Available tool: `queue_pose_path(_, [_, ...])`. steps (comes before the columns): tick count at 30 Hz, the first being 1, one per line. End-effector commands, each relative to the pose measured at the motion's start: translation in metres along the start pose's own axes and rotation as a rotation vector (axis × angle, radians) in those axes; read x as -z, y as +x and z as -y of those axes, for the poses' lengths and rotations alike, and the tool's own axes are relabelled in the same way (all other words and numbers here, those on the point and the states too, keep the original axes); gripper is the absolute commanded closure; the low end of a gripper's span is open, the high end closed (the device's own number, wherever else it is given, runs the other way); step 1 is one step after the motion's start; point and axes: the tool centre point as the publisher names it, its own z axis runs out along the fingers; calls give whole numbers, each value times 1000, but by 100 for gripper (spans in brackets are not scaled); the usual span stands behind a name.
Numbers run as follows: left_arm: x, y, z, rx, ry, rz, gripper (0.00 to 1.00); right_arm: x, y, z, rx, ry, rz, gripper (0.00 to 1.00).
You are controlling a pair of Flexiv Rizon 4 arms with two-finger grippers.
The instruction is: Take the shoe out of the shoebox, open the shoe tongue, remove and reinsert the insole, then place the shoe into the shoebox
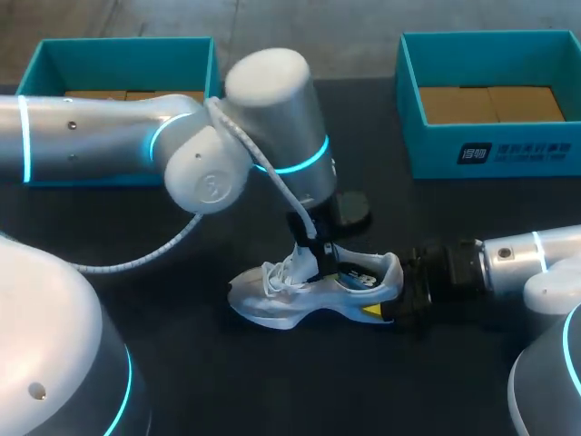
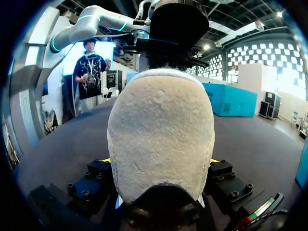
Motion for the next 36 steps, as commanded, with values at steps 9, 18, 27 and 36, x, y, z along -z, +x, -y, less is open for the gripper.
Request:
queue_pose_path(9, [15, 6, -8, -24, 144, -168, 100, -1, 1, 0, 0, 5, 1, 100])
queue_pose_path(18, [27, 10, -9, -41, 201, -218, 100, -1, 1, 0, 0, 5, 1, 100])
queue_pose_path(27, [29, 15, -8, -60, 205, -202, 100, -1, 1, 0, 0, 5, 1, 100])
queue_pose_path(36, [41, 29, 1, -125, 216, -124, 58, -1, 1, 0, 0, 5, 1, 100])
